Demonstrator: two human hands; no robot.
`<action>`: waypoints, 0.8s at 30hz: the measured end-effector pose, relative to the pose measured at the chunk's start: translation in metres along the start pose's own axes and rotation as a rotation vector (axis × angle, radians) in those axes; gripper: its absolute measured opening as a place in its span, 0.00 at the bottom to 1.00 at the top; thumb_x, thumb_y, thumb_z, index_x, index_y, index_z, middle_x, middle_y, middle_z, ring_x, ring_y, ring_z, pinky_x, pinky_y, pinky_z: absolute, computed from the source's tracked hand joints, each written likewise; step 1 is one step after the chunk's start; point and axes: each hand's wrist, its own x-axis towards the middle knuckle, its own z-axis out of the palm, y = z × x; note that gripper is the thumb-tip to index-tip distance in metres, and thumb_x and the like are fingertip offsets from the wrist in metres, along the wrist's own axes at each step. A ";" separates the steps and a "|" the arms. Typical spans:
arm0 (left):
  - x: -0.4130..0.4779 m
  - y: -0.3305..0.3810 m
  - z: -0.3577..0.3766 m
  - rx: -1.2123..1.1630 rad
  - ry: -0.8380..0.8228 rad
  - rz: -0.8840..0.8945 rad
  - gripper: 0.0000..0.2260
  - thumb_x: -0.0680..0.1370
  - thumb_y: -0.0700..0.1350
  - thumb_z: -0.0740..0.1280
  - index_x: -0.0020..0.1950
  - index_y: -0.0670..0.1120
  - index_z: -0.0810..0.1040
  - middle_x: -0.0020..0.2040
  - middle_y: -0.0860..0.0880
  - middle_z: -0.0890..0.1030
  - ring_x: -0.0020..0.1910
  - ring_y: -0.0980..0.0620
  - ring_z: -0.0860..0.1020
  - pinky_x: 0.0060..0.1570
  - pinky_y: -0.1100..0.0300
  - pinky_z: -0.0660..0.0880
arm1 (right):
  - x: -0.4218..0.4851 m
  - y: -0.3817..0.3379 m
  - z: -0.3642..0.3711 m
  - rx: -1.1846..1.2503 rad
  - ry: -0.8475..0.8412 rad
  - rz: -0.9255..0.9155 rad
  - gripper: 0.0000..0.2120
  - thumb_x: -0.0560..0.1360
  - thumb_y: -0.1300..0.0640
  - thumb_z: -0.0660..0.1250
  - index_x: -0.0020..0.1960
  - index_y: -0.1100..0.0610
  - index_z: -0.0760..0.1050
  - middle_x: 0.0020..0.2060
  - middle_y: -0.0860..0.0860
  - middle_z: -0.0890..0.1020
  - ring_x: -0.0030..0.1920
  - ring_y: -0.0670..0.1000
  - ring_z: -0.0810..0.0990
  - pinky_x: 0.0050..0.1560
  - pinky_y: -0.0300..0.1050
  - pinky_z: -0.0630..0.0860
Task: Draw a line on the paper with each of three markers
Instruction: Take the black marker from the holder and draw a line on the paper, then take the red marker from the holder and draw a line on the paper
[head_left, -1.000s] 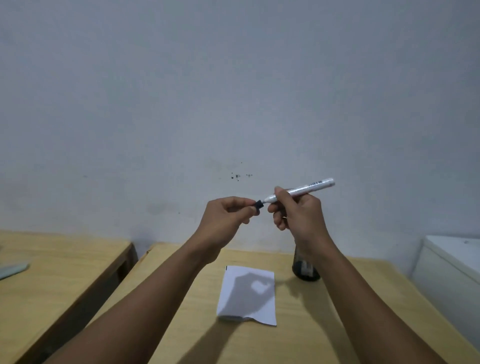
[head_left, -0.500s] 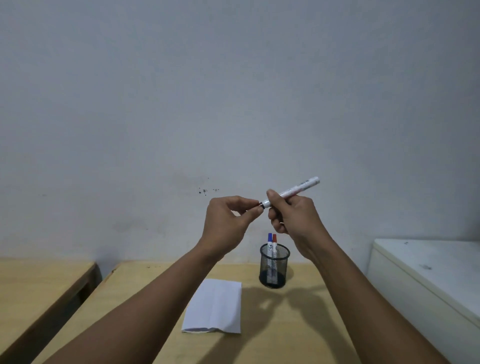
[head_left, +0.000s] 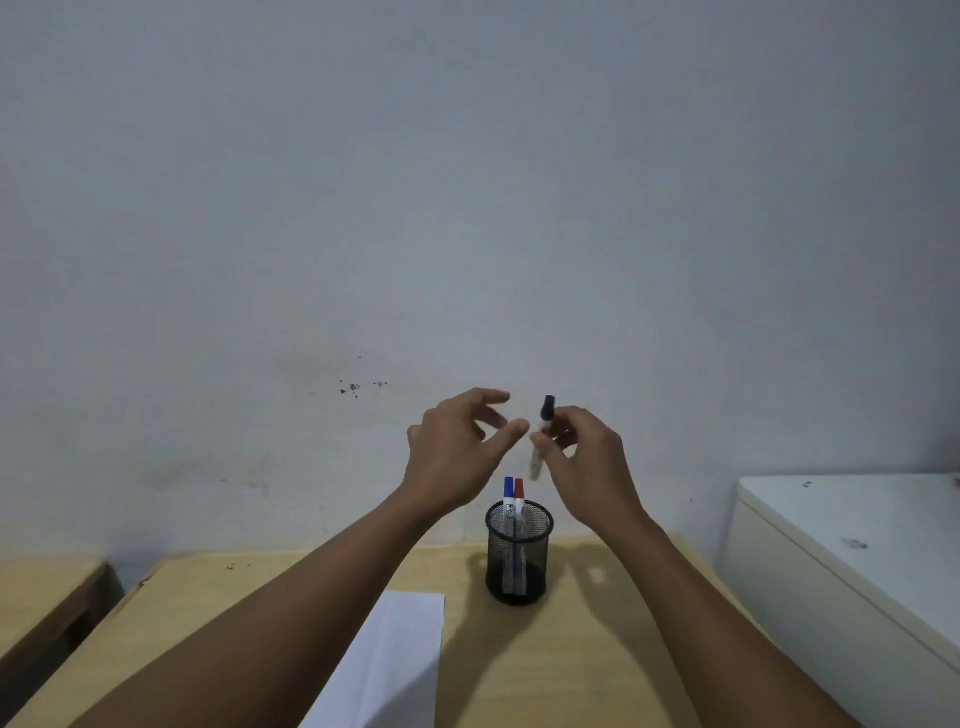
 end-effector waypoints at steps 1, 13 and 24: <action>0.006 -0.010 0.009 0.029 -0.015 -0.057 0.18 0.72 0.65 0.68 0.58 0.59 0.80 0.43 0.62 0.83 0.45 0.60 0.81 0.55 0.41 0.75 | 0.005 0.009 0.002 0.014 -0.019 0.042 0.03 0.78 0.58 0.70 0.51 0.54 0.77 0.43 0.48 0.83 0.42 0.40 0.79 0.43 0.37 0.74; 0.040 -0.091 0.108 -0.098 -0.328 -0.444 0.21 0.67 0.62 0.67 0.55 0.54 0.75 0.57 0.48 0.83 0.57 0.46 0.80 0.62 0.40 0.72 | 0.005 0.097 0.044 -0.195 -0.332 0.183 0.26 0.79 0.53 0.67 0.72 0.40 0.59 0.39 0.48 0.82 0.40 0.51 0.82 0.42 0.53 0.81; 0.040 -0.099 0.118 -0.208 -0.293 -0.407 0.12 0.67 0.55 0.67 0.50 0.60 0.77 0.48 0.51 0.83 0.50 0.48 0.82 0.59 0.39 0.75 | 0.001 0.103 0.048 -0.109 -0.324 0.184 0.19 0.83 0.59 0.55 0.71 0.47 0.71 0.56 0.50 0.74 0.50 0.47 0.82 0.54 0.57 0.81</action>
